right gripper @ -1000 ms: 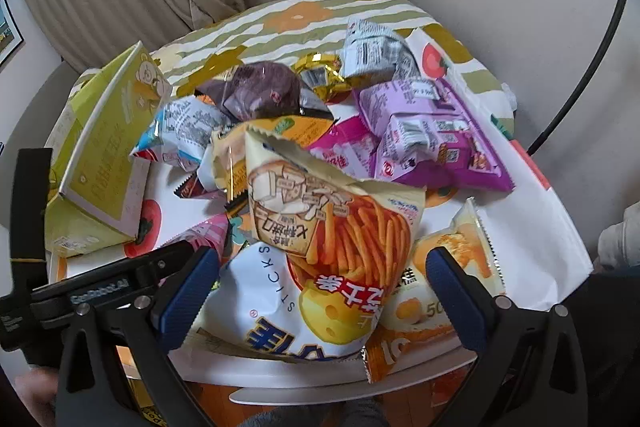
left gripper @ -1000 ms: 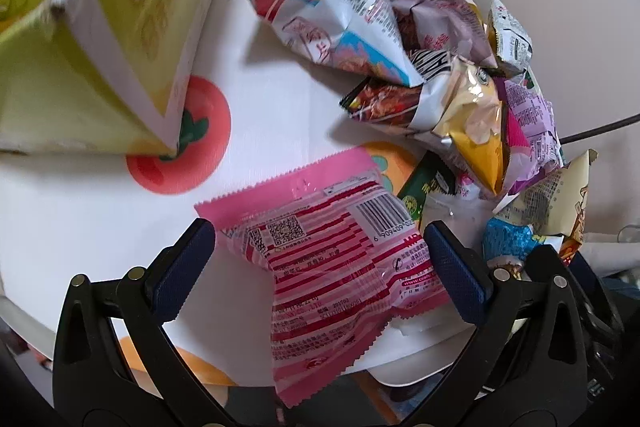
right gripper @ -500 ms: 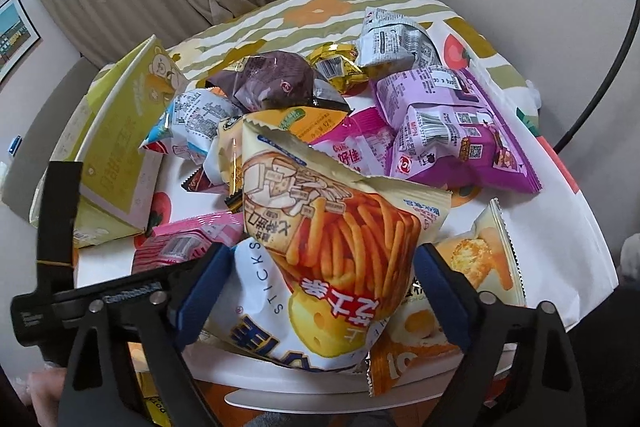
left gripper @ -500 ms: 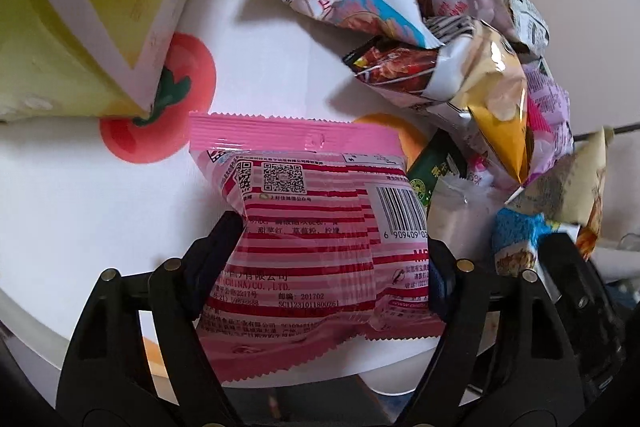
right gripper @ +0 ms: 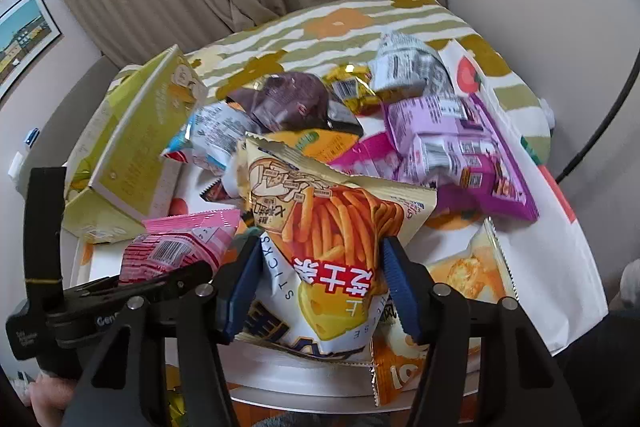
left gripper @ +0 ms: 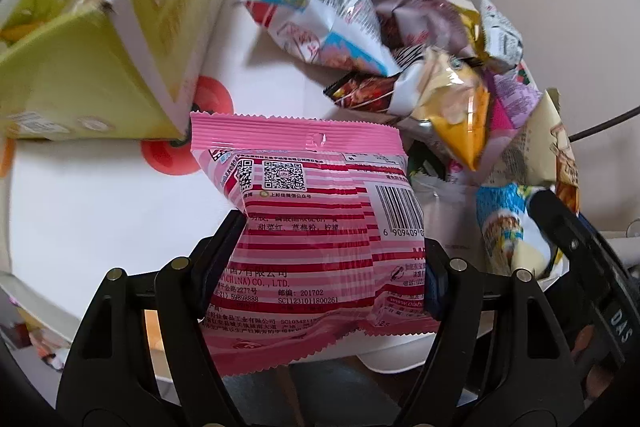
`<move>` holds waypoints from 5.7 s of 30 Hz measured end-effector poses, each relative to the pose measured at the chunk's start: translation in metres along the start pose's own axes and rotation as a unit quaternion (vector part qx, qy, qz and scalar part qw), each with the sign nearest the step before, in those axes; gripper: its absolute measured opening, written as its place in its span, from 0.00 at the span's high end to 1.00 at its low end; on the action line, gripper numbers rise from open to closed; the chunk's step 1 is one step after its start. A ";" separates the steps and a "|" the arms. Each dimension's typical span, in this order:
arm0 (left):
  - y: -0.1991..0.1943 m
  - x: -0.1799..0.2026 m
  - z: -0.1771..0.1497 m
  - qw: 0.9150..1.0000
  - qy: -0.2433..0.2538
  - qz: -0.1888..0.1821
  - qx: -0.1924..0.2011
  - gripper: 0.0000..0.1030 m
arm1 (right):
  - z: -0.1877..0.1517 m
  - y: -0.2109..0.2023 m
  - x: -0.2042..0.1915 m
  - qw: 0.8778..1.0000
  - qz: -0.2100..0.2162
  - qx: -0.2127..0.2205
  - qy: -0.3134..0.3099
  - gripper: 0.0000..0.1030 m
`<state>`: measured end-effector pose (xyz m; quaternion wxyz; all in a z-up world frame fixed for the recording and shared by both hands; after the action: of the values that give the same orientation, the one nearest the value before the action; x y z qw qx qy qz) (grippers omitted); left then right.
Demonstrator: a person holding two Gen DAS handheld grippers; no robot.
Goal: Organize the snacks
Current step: 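Carry both packets over the box and release them inside, then move both grippers back to the snack pile, then grasp the clear pink cake packet with the left gripper while the right grasps the egg cake packet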
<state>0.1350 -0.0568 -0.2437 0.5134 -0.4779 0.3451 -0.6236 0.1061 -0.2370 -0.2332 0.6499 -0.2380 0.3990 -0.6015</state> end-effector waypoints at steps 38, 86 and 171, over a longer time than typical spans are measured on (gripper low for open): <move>-0.162 -0.172 0.170 0.981 -0.012 0.075 0.180 0.30 | 0.150 0.005 -0.221 0.979 0.121 0.049 -0.155 0.47; -0.111 -0.254 0.182 0.982 -0.059 0.131 0.121 0.01 | 0.194 0.152 -0.287 0.970 0.119 -0.049 -0.207 0.00; 0.065 0.110 -0.052 0.986 0.159 0.035 0.022 0.42 | -0.031 0.034 0.069 0.985 0.001 -0.120 -0.124 0.00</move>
<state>0.1040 -0.1816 -0.2932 0.4835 -0.3487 0.4255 -0.6808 0.0982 -0.2934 -0.2943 0.6617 -0.3866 0.3850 -0.5143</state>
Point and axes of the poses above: each gripper's, at about its wrist camera, not at the fingertips, and y roughly the way its jaws point, x to its right, z to its top, the point moved 1 cm from there along y, roughly the way its jaws point, and after that the axes turned 4 degrees about -y, right-handed, at the moved point
